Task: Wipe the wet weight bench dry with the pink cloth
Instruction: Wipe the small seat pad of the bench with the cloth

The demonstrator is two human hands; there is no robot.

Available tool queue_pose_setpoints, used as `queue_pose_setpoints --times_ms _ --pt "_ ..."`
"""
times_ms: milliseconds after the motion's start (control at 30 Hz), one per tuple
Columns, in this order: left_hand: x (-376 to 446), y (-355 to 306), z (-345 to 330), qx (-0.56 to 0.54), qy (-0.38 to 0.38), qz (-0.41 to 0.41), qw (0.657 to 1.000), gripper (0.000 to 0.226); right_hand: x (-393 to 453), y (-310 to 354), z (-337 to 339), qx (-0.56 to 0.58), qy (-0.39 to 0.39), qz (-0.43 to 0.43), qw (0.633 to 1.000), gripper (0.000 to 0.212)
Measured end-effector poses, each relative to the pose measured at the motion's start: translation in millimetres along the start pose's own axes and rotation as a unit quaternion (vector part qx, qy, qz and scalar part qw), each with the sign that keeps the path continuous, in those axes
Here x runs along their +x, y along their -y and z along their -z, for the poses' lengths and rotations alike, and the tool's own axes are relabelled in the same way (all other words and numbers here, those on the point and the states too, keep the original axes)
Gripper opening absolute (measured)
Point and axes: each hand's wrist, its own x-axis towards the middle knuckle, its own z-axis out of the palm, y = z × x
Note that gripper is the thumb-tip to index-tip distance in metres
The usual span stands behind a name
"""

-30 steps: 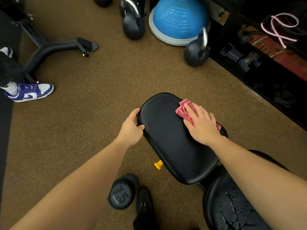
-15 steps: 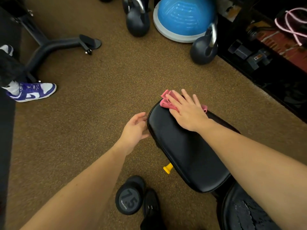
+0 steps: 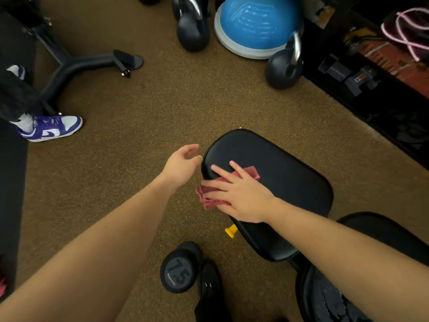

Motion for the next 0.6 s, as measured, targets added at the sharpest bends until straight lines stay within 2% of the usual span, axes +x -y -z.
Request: queue_pose_setpoints --times_ms 133,233,400,600 --pt "-6.5 -5.7 -18.5 0.072 0.028 -0.021 0.997 0.061 -27.1 12.8 -3.3 -0.012 0.028 0.052 0.998 0.043" --pt "-10.7 -7.5 -29.7 0.116 0.013 -0.035 0.993 0.076 -49.8 19.0 -2.8 -0.002 0.054 0.071 0.996 0.040" --pt "-21.9 -12.3 -38.1 0.167 -0.020 -0.055 0.984 0.075 -86.2 27.5 -5.4 0.030 0.080 0.079 0.993 0.036" --pt "-31.5 -9.8 -44.1 0.170 -0.059 -0.056 0.982 0.072 -121.2 28.9 -9.5 0.080 0.104 0.114 0.985 0.029"
